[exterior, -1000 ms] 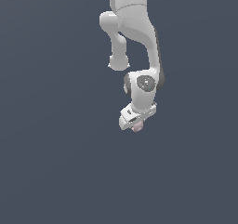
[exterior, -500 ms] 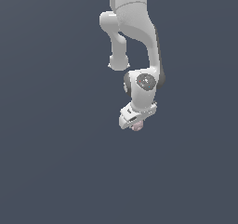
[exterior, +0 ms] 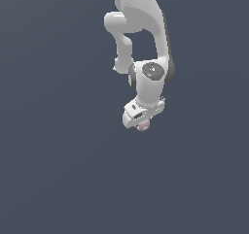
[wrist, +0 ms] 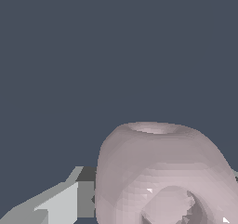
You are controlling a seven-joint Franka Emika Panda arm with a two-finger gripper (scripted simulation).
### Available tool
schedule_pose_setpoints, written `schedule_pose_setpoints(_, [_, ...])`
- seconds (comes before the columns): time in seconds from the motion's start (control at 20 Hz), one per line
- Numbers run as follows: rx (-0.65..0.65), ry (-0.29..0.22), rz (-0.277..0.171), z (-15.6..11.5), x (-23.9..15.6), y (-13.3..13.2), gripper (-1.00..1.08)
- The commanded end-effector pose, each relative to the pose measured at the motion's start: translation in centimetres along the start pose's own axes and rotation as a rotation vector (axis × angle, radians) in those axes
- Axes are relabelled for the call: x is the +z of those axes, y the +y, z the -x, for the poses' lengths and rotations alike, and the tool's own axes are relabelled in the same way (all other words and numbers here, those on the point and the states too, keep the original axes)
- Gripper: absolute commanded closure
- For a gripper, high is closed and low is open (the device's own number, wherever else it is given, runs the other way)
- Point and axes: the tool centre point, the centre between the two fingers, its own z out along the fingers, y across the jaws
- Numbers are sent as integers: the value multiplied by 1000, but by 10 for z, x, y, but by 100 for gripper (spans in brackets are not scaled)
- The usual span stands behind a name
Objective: Pick up the object and move it to a goal position.
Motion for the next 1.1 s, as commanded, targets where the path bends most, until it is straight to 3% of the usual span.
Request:
schedule_pose_setpoints(0.0, [0, 1, 1, 3, -21, 1, 108])
schedule_pose_setpoints(1.05, [-1, 1, -1, 38, -242, 17, 108])
